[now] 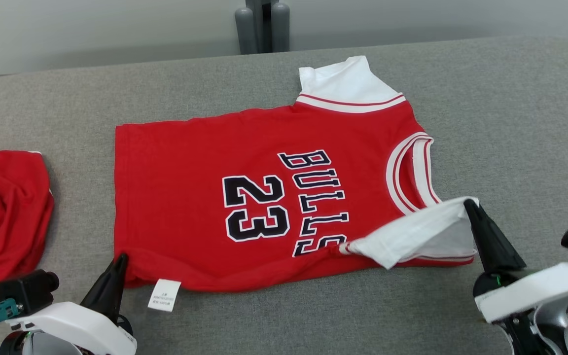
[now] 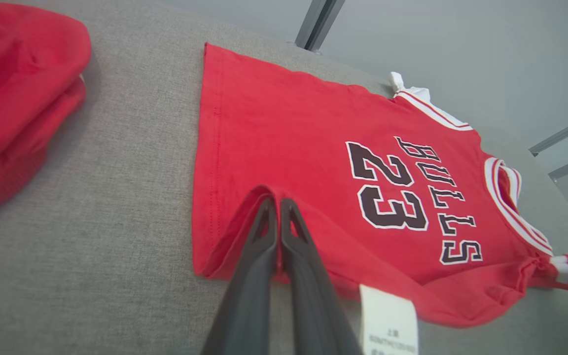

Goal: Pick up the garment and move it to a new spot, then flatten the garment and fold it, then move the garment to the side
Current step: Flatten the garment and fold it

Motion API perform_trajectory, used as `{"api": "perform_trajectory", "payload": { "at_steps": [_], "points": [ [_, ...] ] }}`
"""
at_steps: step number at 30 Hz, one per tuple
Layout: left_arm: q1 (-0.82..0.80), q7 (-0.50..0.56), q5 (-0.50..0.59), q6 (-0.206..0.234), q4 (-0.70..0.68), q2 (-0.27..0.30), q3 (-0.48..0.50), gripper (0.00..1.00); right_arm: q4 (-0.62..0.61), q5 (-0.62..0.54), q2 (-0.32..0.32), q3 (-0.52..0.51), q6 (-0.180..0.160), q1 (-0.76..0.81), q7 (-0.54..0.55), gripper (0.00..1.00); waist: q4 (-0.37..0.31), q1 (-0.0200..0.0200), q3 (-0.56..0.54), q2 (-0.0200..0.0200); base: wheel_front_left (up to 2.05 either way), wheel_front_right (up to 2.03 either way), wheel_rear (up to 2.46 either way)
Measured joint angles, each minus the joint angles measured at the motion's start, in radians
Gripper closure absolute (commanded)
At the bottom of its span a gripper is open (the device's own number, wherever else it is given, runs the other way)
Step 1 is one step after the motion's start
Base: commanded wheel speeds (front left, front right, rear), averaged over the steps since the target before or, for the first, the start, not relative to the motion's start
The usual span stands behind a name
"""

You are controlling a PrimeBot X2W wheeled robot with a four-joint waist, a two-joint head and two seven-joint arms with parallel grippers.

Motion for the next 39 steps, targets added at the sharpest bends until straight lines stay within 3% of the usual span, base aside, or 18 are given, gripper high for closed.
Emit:
{"api": "perform_trajectory", "payload": {
  "at_steps": [10,18,19,20,21,27,31,39],
  "points": [
    [-0.092,0.019,-0.025,-0.004,0.080,-0.013,-0.009,1.00,0.232,-0.018,-0.066,0.065,0.000,-0.292,-0.019,1.00,0.029,0.0001,0.069,0.0000,0.00,0.00,0.00],
    [-0.141,-0.005,-0.008,-0.006,0.144,-0.024,-0.021,1.00,0.420,0.001,-0.095,0.138,0.000,-0.404,-0.073,1.00,0.051,0.0001,0.104,0.0000,0.00,0.00,0.00],
    [-0.142,-0.016,-0.009,-0.009,0.148,-0.030,-0.019,1.00,0.434,0.009,-0.095,0.142,0.000,-0.411,-0.086,0.76,0.052,0.0001,0.105,0.0000,0.00,0.00,0.00],
    [-0.146,-0.022,-0.016,-0.013,0.151,-0.037,-0.020,0.96,0.442,0.021,-0.095,0.149,0.000,-0.416,-0.089,0.39,0.053,0.0000,0.104,0.0000,0.00,0.00,0.00],
    [-0.151,-0.037,-0.021,-0.019,0.152,-0.044,-0.018,0.00,0.448,0.028,-0.095,0.160,0.000,-0.421,-0.101,0.00,0.053,0.0000,0.103,0.0000,0.00,0.00,0.00],
    [-0.161,-0.139,-0.041,-0.028,0.156,-0.092,0.018,0.00,0.443,0.070,-0.103,0.174,0.000,-0.428,-0.185,0.00,0.052,0.0000,0.096,0.0000,0.00,0.00,0.00],
    [-0.186,-0.263,-0.025,-0.031,0.135,-0.119,0.057,0.00,0.407,0.074,-0.119,0.168,0.000,-0.422,-0.274,0.00,0.049,0.0000,0.091,0.0000,0.00,0.00,0.00],
    [-0.192,-0.447,0.204,0.012,0.099,-0.077,0.036,0.00,0.299,-0.207,-0.153,0.081,0.000,-0.314,-0.379,0.00,0.042,0.0001,0.061,0.0000,0.00,0.00,0.00]
  ]
}}
